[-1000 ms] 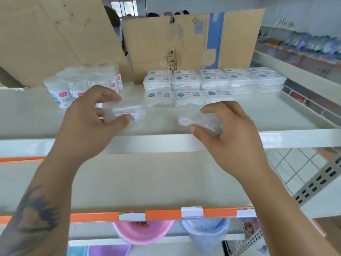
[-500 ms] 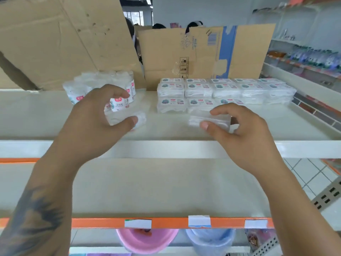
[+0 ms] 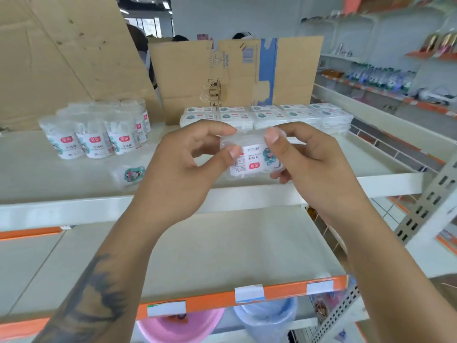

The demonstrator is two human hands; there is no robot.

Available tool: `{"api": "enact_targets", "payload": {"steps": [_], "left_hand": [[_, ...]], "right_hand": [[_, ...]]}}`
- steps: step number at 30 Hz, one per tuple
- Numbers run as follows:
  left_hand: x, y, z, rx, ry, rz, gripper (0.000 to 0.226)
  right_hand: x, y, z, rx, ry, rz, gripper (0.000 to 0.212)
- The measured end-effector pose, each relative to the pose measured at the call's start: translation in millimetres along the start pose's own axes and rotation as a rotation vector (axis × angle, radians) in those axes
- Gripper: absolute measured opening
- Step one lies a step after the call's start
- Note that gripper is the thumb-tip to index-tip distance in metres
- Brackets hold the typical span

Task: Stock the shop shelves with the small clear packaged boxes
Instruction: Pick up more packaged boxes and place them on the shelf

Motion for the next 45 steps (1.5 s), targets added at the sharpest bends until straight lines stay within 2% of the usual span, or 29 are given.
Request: {"api": "enact_targets", "payload": {"steps": [3,6,9,12,15,17,22,26,29,31,34,36,38,41,45], "left_hand": [[1.7,2.0,-6.2,-0.067,-0.135,0.03,0.017],[1.7,3.6,-12.0,-0.104,-0.253,0.12,0.017],[8.7,3.3,-20.4,-0.161,-0.368,0.177,0.02],[22.7,1.1,-27.7,-0.228,-0.449,0.121,0.036],[37.9,3.7,-25.9,-0.258,-0.365,-0.002,0.046],[48.0,8.3,-18.9,-0.233,-0.312,-0.115,0.058],[61.9,15.0,-5.5,-0.167,-0.314,-0.355,0.09],[77.1,21.1,-4.4,-0.028,0.012,-0.448,0.071],[90.1,23.7,-3.3,0.042,0.122,-0.441,0.06],[95.7,24.3,-3.8,0.078,0.137,-0.394,0.054],[105.9,24.4,-9.9,0.085,0.189,-0.341,0.053],[114.2,25.0,-12.6,0.086,0.239,-0.335,0.056],[121.3,27.2,-14.4,0.087,0.389,-0.348,0.063],[126.6,27.4,-29.4,0.017,0.751,-0.437,0.083],[122.2,18.9,-60.1,-0.107,0.953,-0.578,0.087]], "right_hand": [[0.0,-3.5,7.9,0.006,0.108,-0.046,0.027],[3.4,-5.9,18.1,0.037,0.239,-0.082,0.043],[2.7,-5.0,22.8,0.106,0.347,-0.034,0.036],[-6.1,-2.1,23.6,0.139,0.474,0.042,0.023],[-10.1,-1.1,20.0,0.117,0.563,0.012,0.009],[-15.1,-0.1,20.5,0.099,0.532,0.004,0.01],[-47.0,5.3,22.3,-0.033,0.351,0.036,0.015],[-62.2,2.0,22.9,-0.071,0.233,-0.039,0.014],[-78.2,-4.3,22.8,-0.119,0.063,-0.038,0.019],[-85.6,-12.5,20.6,-0.171,-0.111,-0.1,0.029],[-94.5,-18.5,19.1,-0.247,-0.549,-0.162,0.05],[-100.1,-14.3,18.9,-0.234,-0.822,-0.151,0.058],[-100.3,-7.6,20.1,-0.178,-0.968,-0.179,0.059],[-101.4,10.3,27.1,-0.104,-1.062,-0.202,0.057],[-107.6,52.9,57.3,-0.012,-1.143,-0.206,0.052]]}}
Point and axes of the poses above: each hand's wrist, its own y-axis towards the middle knuckle, its own x-axis out of the palm, z = x × y, the point moved 9 cm from there along y, towards the middle knuckle, and after that the axes turned 14 degrees about -y, right-handed, at the moved point
